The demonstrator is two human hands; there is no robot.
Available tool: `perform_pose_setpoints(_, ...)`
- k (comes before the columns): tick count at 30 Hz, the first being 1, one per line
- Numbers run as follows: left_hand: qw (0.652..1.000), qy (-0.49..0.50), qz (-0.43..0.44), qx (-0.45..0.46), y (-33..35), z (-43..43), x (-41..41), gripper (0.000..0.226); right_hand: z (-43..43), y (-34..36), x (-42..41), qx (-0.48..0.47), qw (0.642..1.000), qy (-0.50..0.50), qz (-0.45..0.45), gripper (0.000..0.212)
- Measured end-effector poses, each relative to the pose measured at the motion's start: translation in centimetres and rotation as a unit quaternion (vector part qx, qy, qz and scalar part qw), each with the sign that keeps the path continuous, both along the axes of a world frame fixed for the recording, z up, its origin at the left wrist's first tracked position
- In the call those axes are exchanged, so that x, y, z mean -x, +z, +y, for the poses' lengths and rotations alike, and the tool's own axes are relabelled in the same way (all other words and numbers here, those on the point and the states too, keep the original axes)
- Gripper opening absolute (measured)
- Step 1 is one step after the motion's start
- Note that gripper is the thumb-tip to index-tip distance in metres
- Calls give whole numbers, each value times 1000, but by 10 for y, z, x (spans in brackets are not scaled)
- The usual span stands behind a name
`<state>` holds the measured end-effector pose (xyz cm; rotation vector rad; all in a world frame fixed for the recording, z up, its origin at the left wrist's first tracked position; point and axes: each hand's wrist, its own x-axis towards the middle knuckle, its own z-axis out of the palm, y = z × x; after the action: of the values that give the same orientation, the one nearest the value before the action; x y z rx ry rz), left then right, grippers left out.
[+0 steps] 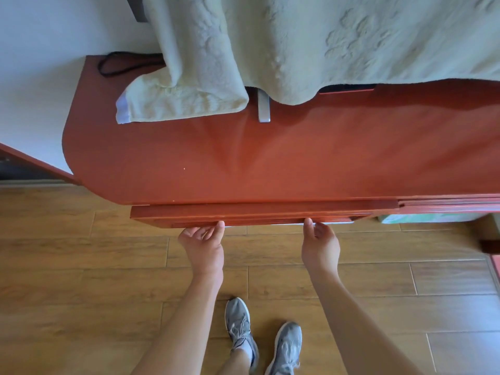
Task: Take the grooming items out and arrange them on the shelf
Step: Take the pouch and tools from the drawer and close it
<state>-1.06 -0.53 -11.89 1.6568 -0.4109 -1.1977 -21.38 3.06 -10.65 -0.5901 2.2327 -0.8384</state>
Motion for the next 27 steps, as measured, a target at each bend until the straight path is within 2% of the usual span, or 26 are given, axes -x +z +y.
perform_pose_setpoints(4,1000,13,27,1,4,20,-1,50,21,-2,-4,15,999,-15,-40,35)
perform_pose_setpoints(8,998,26,51,9,3,45,-5,52,46,-7,-6,23,996,-39,-81,43)
perform_pose_setpoints(11,997,34,65,4,0,65,-9,55,65,-4,-8,34,989,-58,-133,39)
perform_pose_setpoints(14,997,40,69,2,0,84,-11,56,82,3,-11,56,976,-86,-193,35)
perform_pose_setpoints(18,996,47,73,2,2,105,-13,56,101,5,-14,75,952,-127,-268,44)
perform_pose_setpoints(27,995,55,79,-7,5,134,-15,56,130,2,-14,84,935,-138,-316,42)
